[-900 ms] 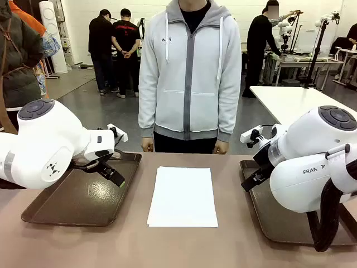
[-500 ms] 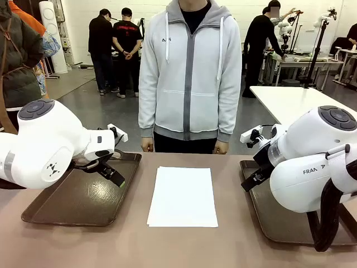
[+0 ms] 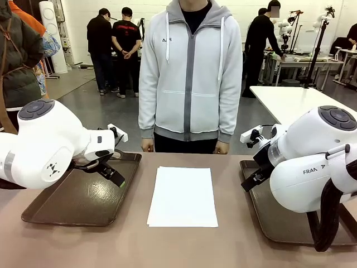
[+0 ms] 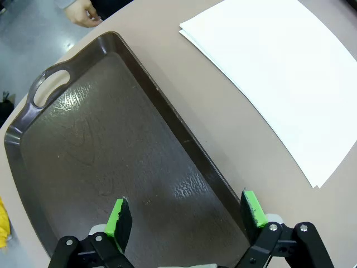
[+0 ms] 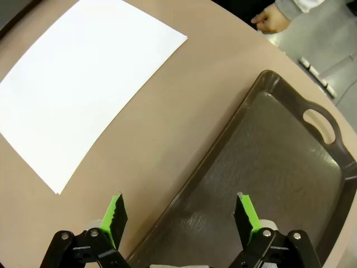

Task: Sort the A4 documents.
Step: Receive the A4 Paper.

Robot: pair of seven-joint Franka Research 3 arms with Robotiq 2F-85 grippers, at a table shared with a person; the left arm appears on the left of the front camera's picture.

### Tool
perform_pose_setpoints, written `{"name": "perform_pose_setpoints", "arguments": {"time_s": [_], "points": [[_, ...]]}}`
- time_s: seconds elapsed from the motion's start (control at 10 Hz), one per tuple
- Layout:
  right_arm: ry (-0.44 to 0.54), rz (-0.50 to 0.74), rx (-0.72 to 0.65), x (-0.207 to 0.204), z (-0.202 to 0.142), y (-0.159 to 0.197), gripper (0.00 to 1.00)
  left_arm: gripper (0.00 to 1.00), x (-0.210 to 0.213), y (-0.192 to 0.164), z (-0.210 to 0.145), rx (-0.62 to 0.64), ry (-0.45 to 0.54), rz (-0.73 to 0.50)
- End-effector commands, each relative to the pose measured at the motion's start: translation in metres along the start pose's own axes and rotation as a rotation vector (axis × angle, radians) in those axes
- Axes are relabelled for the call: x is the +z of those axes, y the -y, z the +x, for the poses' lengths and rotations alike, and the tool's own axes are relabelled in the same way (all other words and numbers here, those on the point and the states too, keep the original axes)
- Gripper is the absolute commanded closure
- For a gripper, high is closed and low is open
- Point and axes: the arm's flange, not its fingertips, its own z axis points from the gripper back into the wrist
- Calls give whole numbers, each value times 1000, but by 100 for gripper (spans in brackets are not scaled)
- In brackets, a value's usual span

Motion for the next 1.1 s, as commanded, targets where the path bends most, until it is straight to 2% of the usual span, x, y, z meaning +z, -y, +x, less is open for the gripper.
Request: {"name": "perform_pose_setpoints", "arguments": {"time_s": [0.0,1.0], "points": [[0,0,-1,0,0,0,0,0,0,0,0,1,0,0],[0,0,-1,0,0,0,0,0,0,0,0,1,0,0]]}}
